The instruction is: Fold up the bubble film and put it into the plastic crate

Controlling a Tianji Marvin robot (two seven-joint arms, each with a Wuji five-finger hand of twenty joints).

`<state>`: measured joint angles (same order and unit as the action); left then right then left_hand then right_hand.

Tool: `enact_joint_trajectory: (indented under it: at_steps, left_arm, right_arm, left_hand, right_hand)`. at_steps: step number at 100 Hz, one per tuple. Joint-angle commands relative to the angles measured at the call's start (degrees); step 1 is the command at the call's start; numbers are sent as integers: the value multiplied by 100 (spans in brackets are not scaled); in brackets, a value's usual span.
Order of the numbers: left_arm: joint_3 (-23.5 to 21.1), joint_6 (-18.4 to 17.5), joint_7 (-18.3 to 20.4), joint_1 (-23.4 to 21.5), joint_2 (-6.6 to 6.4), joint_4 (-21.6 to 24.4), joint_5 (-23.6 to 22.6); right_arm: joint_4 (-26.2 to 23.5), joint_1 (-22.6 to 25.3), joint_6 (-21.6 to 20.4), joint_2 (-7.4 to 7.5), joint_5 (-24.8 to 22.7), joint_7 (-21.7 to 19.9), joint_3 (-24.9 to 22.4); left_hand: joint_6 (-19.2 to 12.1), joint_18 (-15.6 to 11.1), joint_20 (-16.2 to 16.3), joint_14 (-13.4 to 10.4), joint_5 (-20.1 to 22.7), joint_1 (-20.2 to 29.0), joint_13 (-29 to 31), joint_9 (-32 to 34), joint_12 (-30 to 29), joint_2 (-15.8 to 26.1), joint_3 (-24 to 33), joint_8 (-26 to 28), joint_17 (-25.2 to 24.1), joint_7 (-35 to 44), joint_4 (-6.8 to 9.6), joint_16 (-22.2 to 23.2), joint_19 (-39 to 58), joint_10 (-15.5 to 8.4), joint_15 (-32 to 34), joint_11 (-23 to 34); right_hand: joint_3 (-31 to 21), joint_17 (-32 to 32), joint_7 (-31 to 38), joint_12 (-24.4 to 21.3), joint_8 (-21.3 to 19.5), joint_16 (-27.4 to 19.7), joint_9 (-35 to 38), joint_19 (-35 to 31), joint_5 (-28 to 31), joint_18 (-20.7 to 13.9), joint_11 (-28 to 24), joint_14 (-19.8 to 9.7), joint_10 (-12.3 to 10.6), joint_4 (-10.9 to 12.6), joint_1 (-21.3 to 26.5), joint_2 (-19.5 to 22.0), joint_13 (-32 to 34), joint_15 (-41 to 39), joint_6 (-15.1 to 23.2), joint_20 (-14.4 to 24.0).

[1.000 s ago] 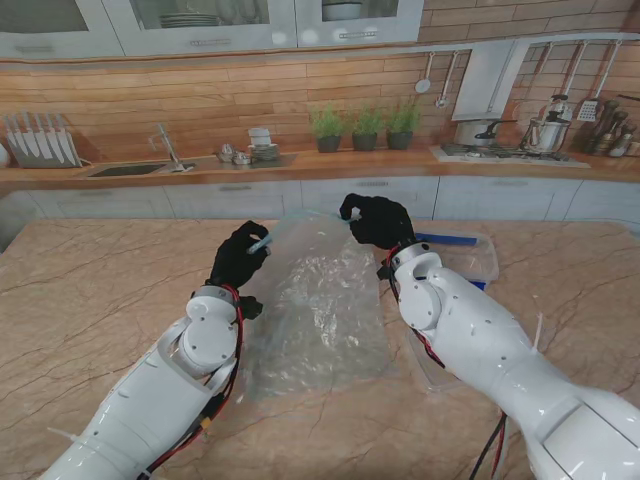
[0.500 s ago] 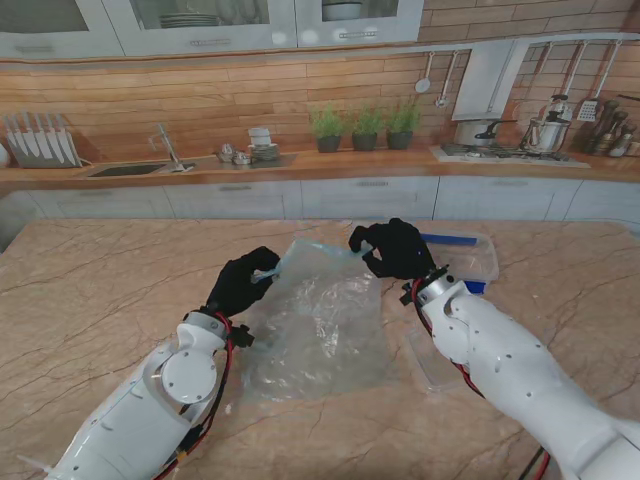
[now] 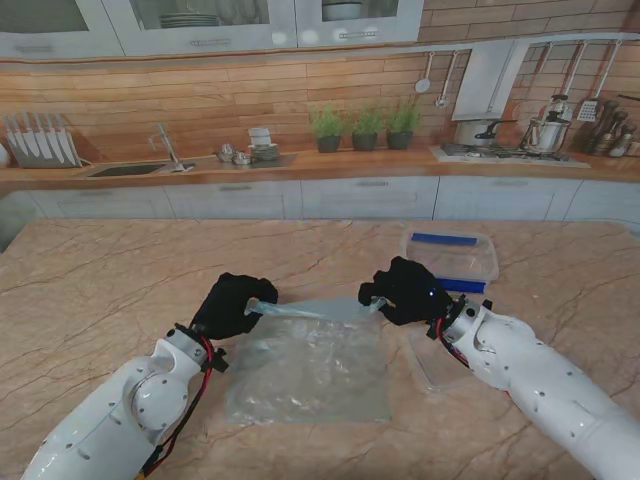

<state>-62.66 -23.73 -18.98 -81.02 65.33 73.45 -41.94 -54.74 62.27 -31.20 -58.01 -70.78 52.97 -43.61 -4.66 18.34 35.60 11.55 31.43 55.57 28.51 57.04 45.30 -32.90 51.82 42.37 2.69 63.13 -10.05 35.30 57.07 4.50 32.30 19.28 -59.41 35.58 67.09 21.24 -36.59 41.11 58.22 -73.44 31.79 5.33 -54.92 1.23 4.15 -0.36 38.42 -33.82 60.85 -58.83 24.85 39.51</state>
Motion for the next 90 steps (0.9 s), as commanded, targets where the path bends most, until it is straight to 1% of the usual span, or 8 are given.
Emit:
enact_joint_trajectory:
  at_steps: [1, 30, 56, 63, 71, 75, 82, 90]
  left_arm:
    - [-55, -47, 78, -157, -57, 97, -3]
    - [-312, -254, 876, -478, -281, 467, -298]
    - [-340, -351, 1719, -535, -475, 638, -495]
    - [-301, -362, 1900, -502, -517, 632, -534]
    - [-232, -351, 2072, -447, -545, 588, -511]
    - [-204, -319, 2165, -427, -553, 563, -454]
    - [-161, -224, 2290, -398, -559, 513, -325]
    - [-132, -96, 2487, -379, -573, 487, -180]
  right_arm:
    - [-151, 133, -92, 62, -105, 21, -23]
    - [-742, 466, -391, 293, -624, 20, -176]
    - [-1262, 800, -882, 443, -934, -624, -492]
    - [-1356, 826, -1025, 495, -1021, -792, -510]
    - [-1441, 866, -1126, 529, -1089, -881, -551]
    - [-1484, 910, -1154, 525, -1098, -881, -610]
    - [-1611, 1053, -1191, 500, -1105, -886, -818]
    - [-1784, 1250, -1224, 462, -1114, -883, -1121]
  left_hand:
    - [-91, -74, 104, -160, -81, -118, -5, -68, -9, -334, 150, 23, -37, 10, -71, -12, -100, -83, -58, -66]
    - [-92, -31, 44, -155, -92, -454, 85, -121, 4, -579, -68, 89, 31, 95, -40, -48, -259, -95, -160, 56]
    - [-93, -25, 42, -155, -73, -531, 110, -200, -80, -640, -180, 140, 67, 140, -29, -47, -295, -105, -199, 190]
    - [-108, -25, 45, -161, -69, -536, 109, -245, -117, -645, -215, 154, 68, 150, -29, -50, -299, -103, -215, 208]
    - [-119, -43, 38, -159, -61, -539, 134, -276, -176, -651, -241, 159, 95, 154, -25, -55, -318, -104, -227, 231]
    - [-121, -47, 35, -144, -56, -519, 133, -290, -203, -647, -236, 161, 106, 157, -17, -58, -327, -94, -234, 235]
    - [-118, -48, 32, -141, -57, -494, 125, -323, -254, -627, -256, 160, 113, 153, -9, -64, -341, -89, -252, 247]
    - [-81, -35, -13, -84, -106, -326, 117, -408, -364, -473, -269, 139, 126, 69, 43, -86, -467, -37, -301, 253]
  right_hand:
    - [-97, -24, 259, -41, 67, -58, -83, 101, -117, -152, 14, -93, -45, -229, -51, 163, -12, 99, 85, -40]
    - [-17, -139, 261, -50, 172, -99, -199, 250, -135, -85, 118, -93, -44, -255, -66, 184, -123, 223, 98, -75]
    - [172, -146, 102, -60, 443, -136, -227, 404, -90, -151, 257, -183, -114, -389, -190, -21, -151, 389, 102, -77]
    - [222, -143, -72, -29, 816, -171, -329, 617, -292, -151, 384, -236, -165, -428, -497, -248, -186, 621, -75, -71]
    - [308, -176, -314, 114, 1079, -217, -524, 856, -444, -103, 502, -240, -176, -468, -1192, -461, -283, 887, -362, -48]
    - [580, -207, -616, 187, 916, -217, -595, 972, -413, -59, 588, -216, -145, -474, -1470, -391, -328, 983, -540, 0]
    - [1245, -280, -1033, 199, 414, -223, -712, 1086, -397, -7, 648, -186, -98, -193, -1866, -43, -433, 1071, -734, 46]
    - [1713, -417, -1240, 202, 263, -215, -835, 1157, -478, 120, 673, -138, -43, -100, -2435, 366, -553, 1096, -780, 78]
